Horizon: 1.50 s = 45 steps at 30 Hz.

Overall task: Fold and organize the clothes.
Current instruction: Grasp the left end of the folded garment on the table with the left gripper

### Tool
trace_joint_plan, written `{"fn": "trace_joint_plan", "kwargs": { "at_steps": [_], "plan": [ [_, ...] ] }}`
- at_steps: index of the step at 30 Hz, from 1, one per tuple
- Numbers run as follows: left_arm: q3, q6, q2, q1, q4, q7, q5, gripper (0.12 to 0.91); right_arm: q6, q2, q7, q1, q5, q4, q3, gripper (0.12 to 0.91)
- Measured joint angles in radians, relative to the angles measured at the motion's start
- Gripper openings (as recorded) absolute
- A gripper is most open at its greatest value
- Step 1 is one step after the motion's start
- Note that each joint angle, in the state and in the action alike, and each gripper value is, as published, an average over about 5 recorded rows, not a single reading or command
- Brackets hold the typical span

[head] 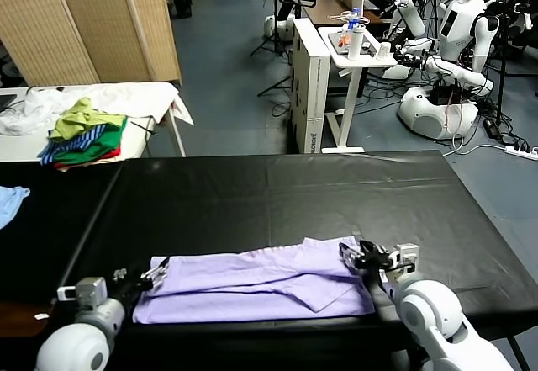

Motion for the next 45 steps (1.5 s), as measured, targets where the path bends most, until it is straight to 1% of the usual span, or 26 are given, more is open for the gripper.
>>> {"fn": "trace_joint_plan", "kwargs": {
  "at_steps": [3,5,6,7,8,10,11,13,14,15,17,18,21,23,24,26,28,30,31,34,35,37,39,40,42,45],
  "plan": [
    [0.003,0.0,-0.001,-0.004,0.012,0.007,0.001,0.884,0.002,0.01,-0.001,0.006,-0.006,-0.012,-0.008,0.629],
    [0.005,0.0,-0.002,-0.005,0.019,0.011,0.002,0.831,0.004,0.016,-0.002,0.008,-0.009,-0.016,-0.012,0.568],
    [0.006,0.0,-0.002,-0.006,0.023,0.012,0.002,0.8,0.004,0.018,-0.003,0.008,-0.011,-0.018,-0.013,0.515],
    [0.006,0.0,-0.003,-0.006,0.026,0.013,0.002,0.759,0.006,0.02,-0.003,0.008,-0.012,-0.019,-0.014,0.47],
    [0.006,-0.001,-0.003,-0.006,0.029,0.014,0.002,0.698,0.008,0.022,-0.004,0.008,-0.014,-0.02,-0.015,0.418],
    [0.006,-0.003,-0.005,-0.006,0.032,0.016,0.002,0.59,0.014,0.025,-0.005,0.007,-0.021,-0.021,-0.015,0.295],
    [0.006,-0.005,-0.005,-0.006,0.034,0.017,0.002,0.514,0.018,0.026,-0.006,0.006,-0.026,-0.022,-0.015,0.25],
    [0.007,-0.009,-0.007,-0.007,0.037,0.019,0.003,0.4,0.028,0.03,-0.005,0.002,-0.04,-0.022,-0.015,0.18],
    [0.007,-0.011,-0.009,-0.008,0.039,0.02,0.005,0.325,0.034,0.032,-0.003,0.0,-0.049,-0.022,-0.015,0.173],
    [0.007,-0.014,-0.011,-0.009,0.042,0.02,0.008,0.269,0.04,0.035,0.0,-0.002,-0.058,-0.022,-0.015,0.165],
    [0.008,-0.02,-0.014,-0.013,0.049,0.021,0.021,0.182,0.05,0.041,0.008,-0.008,-0.072,-0.02,-0.012,0.167],
    [0.008,-0.025,-0.016,-0.016,0.053,0.022,0.03,0.159,0.052,0.044,0.011,-0.011,-0.076,-0.018,-0.01,0.168],
    [0.01,-0.036,-0.02,-0.023,0.065,0.025,0.049,0.147,0.05,0.05,0.006,-0.021,-0.075,-0.01,-0.003,0.179],
    [0.013,-0.041,-0.023,-0.026,0.069,0.027,0.053,0.146,0.046,0.049,-0.008,-0.027,-0.072,-0.003,0.004,0.235],
    [0.014,-0.042,-0.025,-0.027,0.07,0.028,0.054,0.146,0.043,0.047,-0.016,-0.03,-0.069,0.002,0.009,0.281],
    [0.016,-0.043,-0.029,-0.027,0.065,0.031,0.056,0.156,0.035,0.04,-0.028,-0.037,-0.058,0.014,0.02,0.403],
    [0.014,-0.042,-0.032,-0.023,0.056,0.036,0.06,0.215,0.026,0.031,-0.033,-0.046,-0.04,0.028,0.034,0.517],
    [0.009,-0.04,-0.035,-0.014,0.044,0.039,0.066,0.332,0.02,0.018,-0.034,-0.058,-0.017,0.047,0.053,0.611],
    [0.005,-0.039,-0.036,-0.008,0.036,0.039,0.069,0.388,0.018,0.011,-0.034,-0.066,-0.007,0.057,0.064,0.684],
    [-0.011,-0.037,-0.042,0.014,0.007,0.038,0.084,0.578,0.015,-0.013,-0.033,-0.093,0.022,0.091,0.102,0.859],
    [-0.016,-0.037,-0.045,0.023,-0.003,0.038,0.091,0.635,0.015,-0.021,-0.033,-0.102,0.03,0.102,0.116,0.883],
    [-0.026,-0.037,-0.052,0.043,-0.024,0.037,0.106,0.764,0.015,-0.035,-0.034,-0.122,0.041,0.123,0.142,0.901],
    [-0.036,-0.04,-0.064,0.065,-0.043,0.038,0.122,0.852,0.017,-0.044,-0.035,-0.142,0.048,0.142,0.167,0.905],
    [-0.04,-0.043,-0.071,0.077,-0.05,0.039,0.129,0.879,0.017,-0.047,-0.036,-0.152,0.05,0.151,0.178,0.906],
    [-0.046,-0.05,-0.091,0.099,-0.059,0.043,0.144,0.9,0.018,-0.051,-0.037,-0.171,0.052,0.167,0.196,0.907],
    [-0.049,-0.068,-0.126,0.123,-0.061,0.056,0.166,0.906,0.018,-0.054,-0.037,-0.191,0.052,0.184,0.212,0.907]
  ]
}}
